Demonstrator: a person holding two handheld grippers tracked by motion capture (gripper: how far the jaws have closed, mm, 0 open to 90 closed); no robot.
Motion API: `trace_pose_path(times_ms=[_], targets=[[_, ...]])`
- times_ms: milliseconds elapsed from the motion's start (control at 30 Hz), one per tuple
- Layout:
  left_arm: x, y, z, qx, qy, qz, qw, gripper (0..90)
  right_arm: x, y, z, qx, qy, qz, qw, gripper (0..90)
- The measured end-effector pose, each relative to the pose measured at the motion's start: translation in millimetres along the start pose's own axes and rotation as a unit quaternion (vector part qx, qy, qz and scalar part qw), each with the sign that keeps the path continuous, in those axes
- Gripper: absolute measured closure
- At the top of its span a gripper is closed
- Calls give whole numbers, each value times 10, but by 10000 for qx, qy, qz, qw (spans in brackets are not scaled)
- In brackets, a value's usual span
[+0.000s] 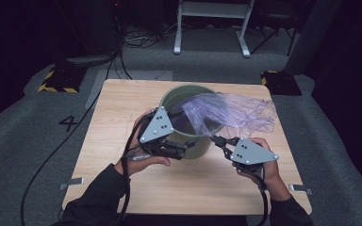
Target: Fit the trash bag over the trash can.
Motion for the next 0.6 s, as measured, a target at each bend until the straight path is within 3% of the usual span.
trace_pose_path(times_ms=[67,233,300,367,467,600], targets=[[-39,-57,23,79,-95,17,9999,154,34,-25,24,3,60,40,10000,899],[-23,-223,33,304,-79,173,9994,173,104,-40,49,-20,120,110,9999,899],[-13,-279,23,412,-118,267,9987,251,118,-30,50,-55,122,100,9999,899],[5,-320,13,563,-229,517,9968,372,135,-16,48,-56,138,102,9998,899],[41,-350,-5,660,-280,612,9955,508,156,0,46,-71,139,113,9998,899],[115,-354,-40,732,-318,616,9949,761,184,28,43,-134,121,142,9997,899]])
Point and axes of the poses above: each handheld gripper's, and its own axes: y roughly backward along the jaws, z roughly out of its top, x roughly to its left, the point moved 3 cm from there along -y, roughly forward along the jaws
